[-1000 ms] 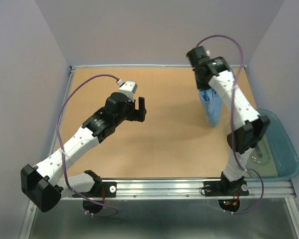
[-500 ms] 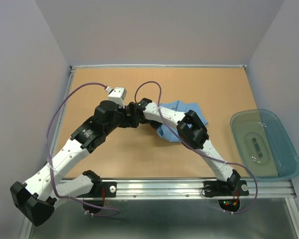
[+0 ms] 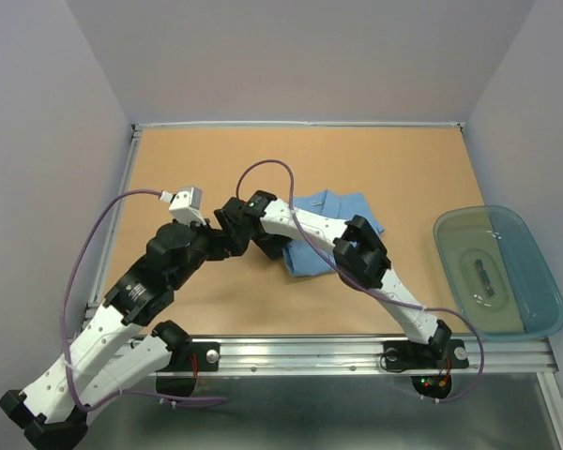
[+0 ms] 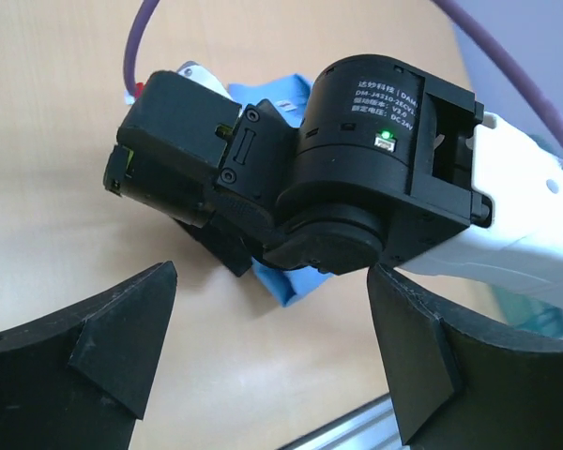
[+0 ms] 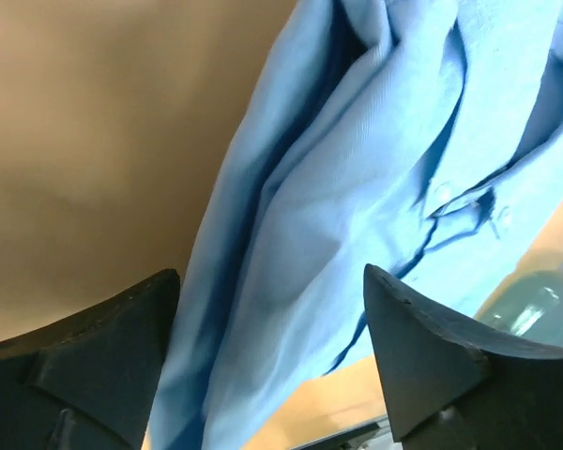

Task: Fold and stack the long sleeve shirts
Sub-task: Fold the shirt

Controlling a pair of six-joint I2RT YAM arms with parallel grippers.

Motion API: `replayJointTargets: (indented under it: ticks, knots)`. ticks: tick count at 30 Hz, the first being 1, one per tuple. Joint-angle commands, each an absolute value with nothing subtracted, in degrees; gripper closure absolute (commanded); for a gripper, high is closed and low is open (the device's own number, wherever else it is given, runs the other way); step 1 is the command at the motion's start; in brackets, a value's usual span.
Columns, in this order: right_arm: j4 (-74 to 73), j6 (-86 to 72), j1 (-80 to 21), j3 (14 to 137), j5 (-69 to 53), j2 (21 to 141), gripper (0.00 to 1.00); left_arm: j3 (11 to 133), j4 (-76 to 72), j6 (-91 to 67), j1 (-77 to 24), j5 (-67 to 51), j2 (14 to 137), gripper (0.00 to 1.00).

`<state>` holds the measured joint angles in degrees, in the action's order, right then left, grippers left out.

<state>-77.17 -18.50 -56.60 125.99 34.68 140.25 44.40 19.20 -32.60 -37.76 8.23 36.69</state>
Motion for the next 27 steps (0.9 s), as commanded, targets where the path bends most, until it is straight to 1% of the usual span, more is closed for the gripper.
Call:
replayJointTargets:
  ticks: [1,5,6,10,11,13,14,16,18,19,20,21,22,26,27]
  knots:
    - [-74.7,-16.5,-56.8,131.2,27.1,129.8,0.11,43.5,22.1,-39.0,-36.3,23.8,29.9,0.07]
    - [-70.0,-15.1,-56.1,127.5,22.9,122.5,0.03,43.7,24.4,-42.4,-36.3,26.3,28.8,0.07]
    - [-68.7,-14.9,-55.5,126.7,20.5,121.0,0.03,43.7,24.4,-43.1,-36.3,26.4,28.9,0.07]
    - [-64.1,-15.6,-49.4,117.2,18.7,113.2,0.03,43.6,22.9,-43.6,-36.3,24.6,31.2,0.07]
    - [-62.8,-15.8,-45.9,111.6,17.9,111.0,0.04,43.5,21.4,-43.3,-36.3,22.4,33.3,0.07]
    - [-57.8,-16.3,-41.7,106.1,13.0,104.4,0.06,43.8,19.7,-42.5,-36.3,19.4,36.4,0.07]
    - [-53.8,-16.5,-37.0,99.8,10.7,100.1,0.06,44.3,17.9,-41.8,-36.3,15.8,40.3,0.07]
    - [-50.1,-17.7,-32.2,94.1,5.2,95.7,0.08,45.0,16.0,-41.4,-36.3,11.8,44.8,0.07]
    - [-46.6,-18.5,-25.7,86.0,2.4,92.0,0.08,45.8,12.8,-41.1,-36.4,6.6,51.7,0.07]
    - [-42.6,-19.6,-21.5,83.5,-1.4,89.0,0.09,46.1,11.7,-41.0,-36.4,5.1,54.0,0.07]
    - [-40.7,-20.3,-19.2,81.1,-3.6,87.5,0.10,46.6,9.8,-41.1,-36.4,3.1,58.5,0.07]
    - [-37.0,-21.0,-16.8,76.3,-5.8,86.3,0.11,47.0,9.0,-41.1,-36.4,2.1,60.7,0.07]
    - [-35.3,-22.5,-12.3,74.1,-10.2,84.6,0.13,47.2,7.8,-41.0,-36.4,1.4,64.6,0.07]
    - [-29.0,-25.0,-2.4,65.3,-20.5,83.2,0.21,50.4,4.1,-39.8,-36.7,-1.8,73.5,0.08]
    - [-26.3,-26.2,-1.6,64.1,-22.7,83.2,0.24,50.9,3.5,-39.6,-36.9,-2.0,75.0,0.09]
